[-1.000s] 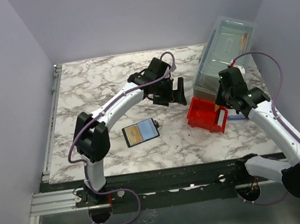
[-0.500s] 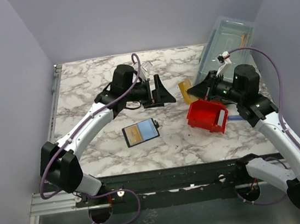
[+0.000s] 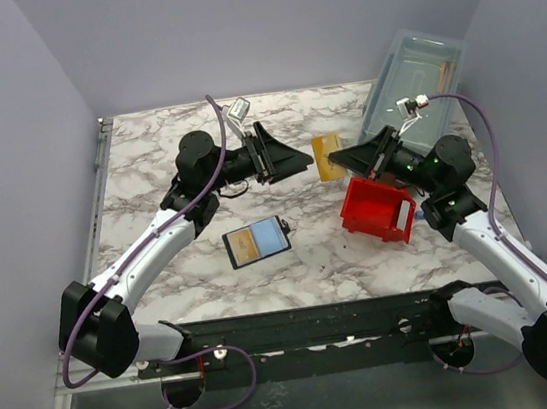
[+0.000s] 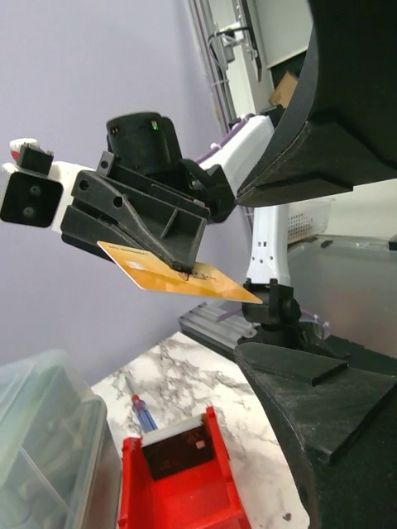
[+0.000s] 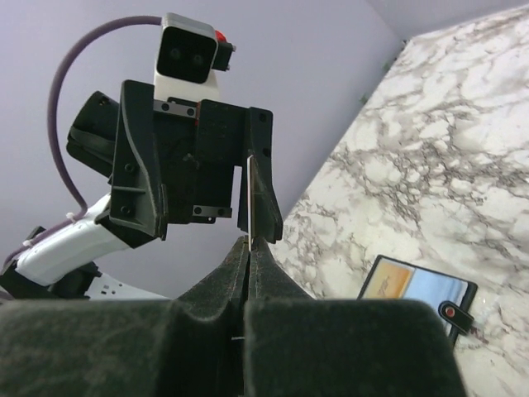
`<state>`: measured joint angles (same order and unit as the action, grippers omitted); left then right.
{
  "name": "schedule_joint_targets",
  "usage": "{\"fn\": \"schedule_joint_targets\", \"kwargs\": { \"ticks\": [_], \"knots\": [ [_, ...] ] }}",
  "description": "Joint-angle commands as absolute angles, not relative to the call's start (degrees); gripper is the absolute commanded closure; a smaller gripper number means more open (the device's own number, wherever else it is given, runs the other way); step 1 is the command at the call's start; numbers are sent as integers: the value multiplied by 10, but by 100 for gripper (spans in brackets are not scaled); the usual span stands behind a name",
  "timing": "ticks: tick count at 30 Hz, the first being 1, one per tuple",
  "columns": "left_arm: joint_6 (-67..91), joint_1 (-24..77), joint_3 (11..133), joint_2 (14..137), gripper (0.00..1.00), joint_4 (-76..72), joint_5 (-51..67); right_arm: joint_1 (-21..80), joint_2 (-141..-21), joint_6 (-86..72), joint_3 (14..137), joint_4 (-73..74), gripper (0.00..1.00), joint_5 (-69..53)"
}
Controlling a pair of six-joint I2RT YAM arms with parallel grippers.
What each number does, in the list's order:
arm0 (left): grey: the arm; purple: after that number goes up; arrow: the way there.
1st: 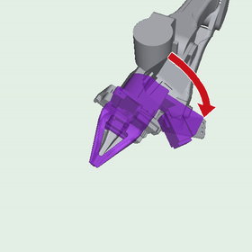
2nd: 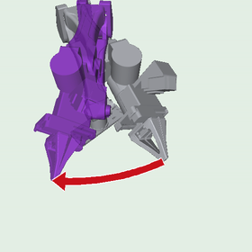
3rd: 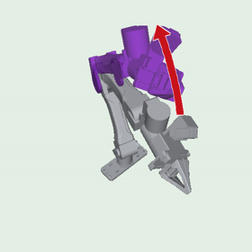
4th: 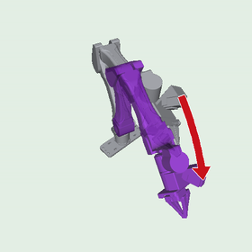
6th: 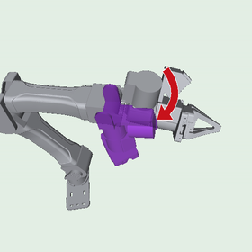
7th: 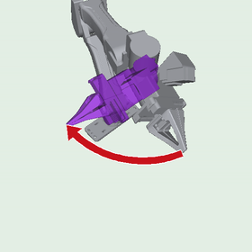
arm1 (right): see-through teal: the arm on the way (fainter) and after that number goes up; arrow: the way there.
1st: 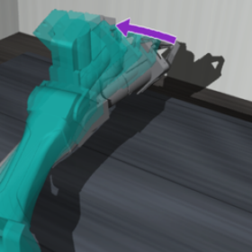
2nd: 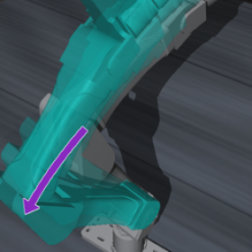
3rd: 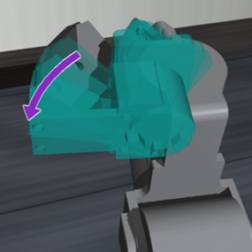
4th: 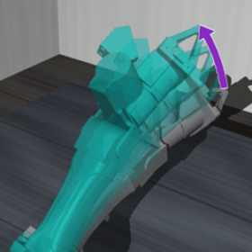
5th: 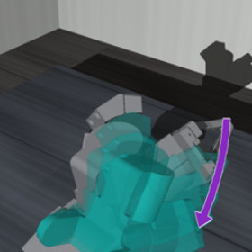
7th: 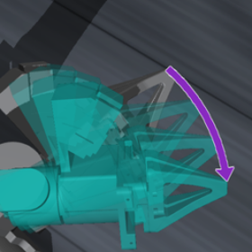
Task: Put the credit cards into the card holder
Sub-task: Insert the credit card into the card holder.
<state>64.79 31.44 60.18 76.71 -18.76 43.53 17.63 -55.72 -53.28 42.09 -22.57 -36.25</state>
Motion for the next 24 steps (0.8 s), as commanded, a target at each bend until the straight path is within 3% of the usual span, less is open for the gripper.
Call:
{"fn": "schedule_joint_targets", "kwargs": {
  "ticks": [1,7,15,19,24],
  "knots": [
    [679,311,600,762,29,-250,448,183,-574,-584,416,-324,100,-369],
    [682,311,611,772,35,-257,452,198,-601,-599,419,-356,100,-365],
    [672,311,610,775,55,-258,446,222,-639,-609,420,-392,100,-352],
    [662,311,612,773,69,-255,444,237,-654,-610,420,-405,100,-342],
    [593,306,628,760,100,-146,419,251,-661,-594,423,-379,100,-314]
  ]
}}
